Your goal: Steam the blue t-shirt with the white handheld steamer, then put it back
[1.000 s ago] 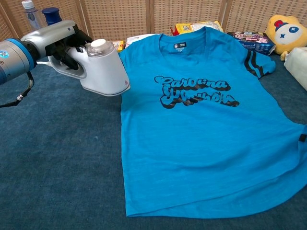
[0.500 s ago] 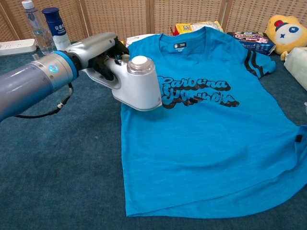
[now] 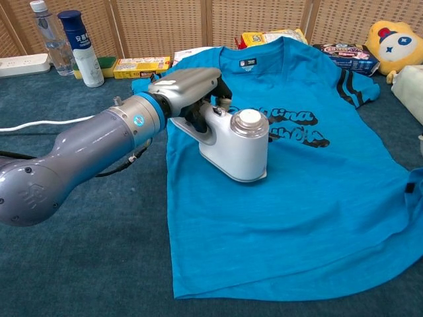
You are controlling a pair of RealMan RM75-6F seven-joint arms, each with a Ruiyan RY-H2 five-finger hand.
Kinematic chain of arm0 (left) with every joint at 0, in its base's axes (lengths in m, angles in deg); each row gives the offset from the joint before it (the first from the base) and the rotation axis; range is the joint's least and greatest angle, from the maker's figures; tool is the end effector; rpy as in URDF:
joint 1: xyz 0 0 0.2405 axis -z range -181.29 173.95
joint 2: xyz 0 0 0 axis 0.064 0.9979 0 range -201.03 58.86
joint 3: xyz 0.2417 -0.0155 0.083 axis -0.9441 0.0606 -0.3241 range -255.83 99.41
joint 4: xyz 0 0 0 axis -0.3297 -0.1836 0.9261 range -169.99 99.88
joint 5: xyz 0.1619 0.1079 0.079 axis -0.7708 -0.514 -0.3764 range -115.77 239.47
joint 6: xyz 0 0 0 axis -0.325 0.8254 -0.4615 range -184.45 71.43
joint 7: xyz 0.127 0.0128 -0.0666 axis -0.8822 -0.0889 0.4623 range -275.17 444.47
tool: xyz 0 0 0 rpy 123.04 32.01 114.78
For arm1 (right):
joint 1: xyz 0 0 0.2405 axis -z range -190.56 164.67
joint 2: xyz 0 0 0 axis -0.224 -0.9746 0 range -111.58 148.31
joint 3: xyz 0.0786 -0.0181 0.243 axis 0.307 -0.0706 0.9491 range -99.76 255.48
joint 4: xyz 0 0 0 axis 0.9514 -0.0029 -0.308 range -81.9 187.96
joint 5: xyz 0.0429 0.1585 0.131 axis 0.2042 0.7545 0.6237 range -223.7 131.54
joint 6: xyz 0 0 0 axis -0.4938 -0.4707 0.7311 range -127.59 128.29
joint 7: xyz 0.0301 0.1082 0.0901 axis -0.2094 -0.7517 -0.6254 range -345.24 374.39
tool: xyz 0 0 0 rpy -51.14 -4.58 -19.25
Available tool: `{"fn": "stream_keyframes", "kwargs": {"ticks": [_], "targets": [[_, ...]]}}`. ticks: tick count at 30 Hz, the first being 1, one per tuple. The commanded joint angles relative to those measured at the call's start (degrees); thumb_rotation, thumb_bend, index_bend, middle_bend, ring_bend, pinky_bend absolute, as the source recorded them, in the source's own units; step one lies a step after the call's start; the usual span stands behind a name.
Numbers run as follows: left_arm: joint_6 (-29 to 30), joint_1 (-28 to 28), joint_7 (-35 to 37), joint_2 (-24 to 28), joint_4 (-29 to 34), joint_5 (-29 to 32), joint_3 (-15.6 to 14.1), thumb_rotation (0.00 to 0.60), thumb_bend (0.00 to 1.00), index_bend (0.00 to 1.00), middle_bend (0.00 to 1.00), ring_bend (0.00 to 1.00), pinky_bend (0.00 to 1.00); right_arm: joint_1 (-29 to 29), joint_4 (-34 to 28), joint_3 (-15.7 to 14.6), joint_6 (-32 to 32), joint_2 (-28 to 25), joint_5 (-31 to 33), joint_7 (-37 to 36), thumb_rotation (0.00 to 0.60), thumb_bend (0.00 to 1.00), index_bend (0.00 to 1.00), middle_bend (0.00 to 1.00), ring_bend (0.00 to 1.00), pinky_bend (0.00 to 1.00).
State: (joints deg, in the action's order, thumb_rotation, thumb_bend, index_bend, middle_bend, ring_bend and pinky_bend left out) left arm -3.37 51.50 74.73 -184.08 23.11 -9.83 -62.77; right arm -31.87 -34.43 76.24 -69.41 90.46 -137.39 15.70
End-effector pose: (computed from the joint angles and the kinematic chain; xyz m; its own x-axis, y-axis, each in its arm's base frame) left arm -0.0520 0.3679 -0.1122 0.3634 0.1982 0.9103 0.8208 -0.5302 -0.2122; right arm -0.2732 -0.2286 0.0710 0.4519 -0.2379 0.8598 -0.8698 -0.3315 0.3655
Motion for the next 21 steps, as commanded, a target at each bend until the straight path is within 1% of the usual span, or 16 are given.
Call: {"fn": "stream_keyframes", "kwargs": {"ticks": [1, 10, 15, 21], "targets": [[-0.3, 0.7, 0.1, -1.3, -1.0, -0.5, -0.3, 0.6, 0.41, 0.76, 0.73, 0.66, 0.77, 0.0, 0.1, 0.0, 0.0, 0.0, 0.1, -0.1, 0.6, 0.48, 0.68, 0.61, 0.61, 0.72], [-0.7, 2.0, 0.9, -4.5, -2.0, -1.6, -0.6, 0.6, 0.41, 0.76, 0.73, 0.66, 0.77, 0.4, 0.1, 0.1, -0.6, -0.2, 0.4, -1.0, 0.6, 0.48, 0.68, 0.61, 0.61, 0.72], [-0.8, 2.0, 1.2, -5.3, -1.4, -2.7, -1.6, 0.6, 0.4, 0.76, 0.73, 0.66, 0.77, 0.7, -0.1, 0.1, -1.0, -0.5, 0.5, -1.2, 0.6, 0.48, 0.68, 0.61, 0.61, 0.72], [-0.2, 1.1, 1.5, -4.4, 1.1, -4.6, -3.4, 0.6, 0.4, 0.76, 0.73, 0.66, 0.77, 0.8, -0.2, 0.1, -1.2, -0.5, 0.3, -1.2, 0.6, 0.48, 0.68, 0.61, 0.61, 0.72]]}}
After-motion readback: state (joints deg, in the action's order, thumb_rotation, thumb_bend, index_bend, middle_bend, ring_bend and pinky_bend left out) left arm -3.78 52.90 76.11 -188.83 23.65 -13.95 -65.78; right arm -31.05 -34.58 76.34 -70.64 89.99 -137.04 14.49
